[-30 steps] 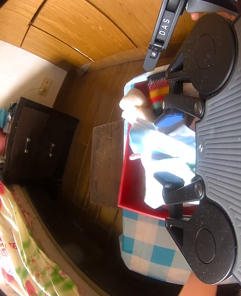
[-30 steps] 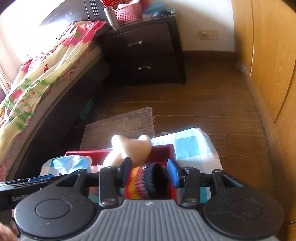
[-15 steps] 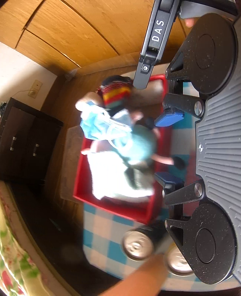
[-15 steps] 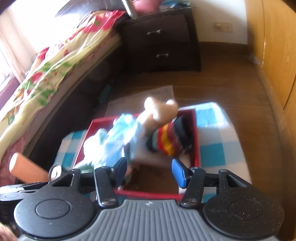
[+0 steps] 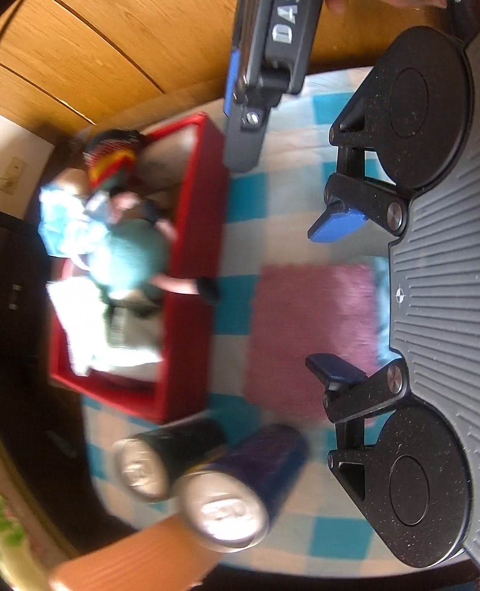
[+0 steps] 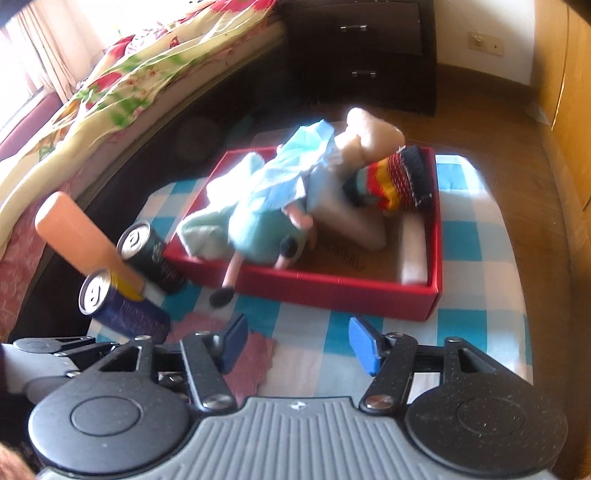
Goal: Organize soft objects
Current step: 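Move left tool to the pink towel and close on its edge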
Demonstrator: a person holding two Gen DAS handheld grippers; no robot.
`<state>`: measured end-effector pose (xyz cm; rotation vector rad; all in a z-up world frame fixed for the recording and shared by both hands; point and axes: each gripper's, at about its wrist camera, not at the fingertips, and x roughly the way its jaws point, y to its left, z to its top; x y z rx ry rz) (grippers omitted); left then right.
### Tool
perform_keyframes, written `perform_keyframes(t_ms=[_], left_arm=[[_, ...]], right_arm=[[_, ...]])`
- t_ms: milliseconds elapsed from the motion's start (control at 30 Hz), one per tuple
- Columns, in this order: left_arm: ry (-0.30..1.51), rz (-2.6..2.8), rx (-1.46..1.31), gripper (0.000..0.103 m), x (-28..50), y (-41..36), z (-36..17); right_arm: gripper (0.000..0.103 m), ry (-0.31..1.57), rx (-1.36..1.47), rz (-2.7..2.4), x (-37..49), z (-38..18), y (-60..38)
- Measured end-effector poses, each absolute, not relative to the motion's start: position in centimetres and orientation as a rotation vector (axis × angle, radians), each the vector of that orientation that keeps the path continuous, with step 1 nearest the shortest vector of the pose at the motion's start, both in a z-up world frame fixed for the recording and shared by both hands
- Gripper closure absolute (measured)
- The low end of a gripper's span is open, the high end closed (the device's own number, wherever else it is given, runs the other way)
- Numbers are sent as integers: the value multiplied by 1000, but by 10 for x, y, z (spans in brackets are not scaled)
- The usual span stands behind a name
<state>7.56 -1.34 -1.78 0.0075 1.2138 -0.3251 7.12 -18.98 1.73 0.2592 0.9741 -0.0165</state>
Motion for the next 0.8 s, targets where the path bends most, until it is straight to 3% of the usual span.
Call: perform_keyframes(t_ms=[467,733,800], left_arm=[[1304,-284,104,32,91,-43,-65],[1298,-231,95,64,97,-34,-62],[1291,-225,84,89,96,-31,-60]], right_arm=[[63,1014,313,-4,48,4,-200],[63,1017,312,16,48,3,-201],[63,1021,296,26,48,2,-198]])
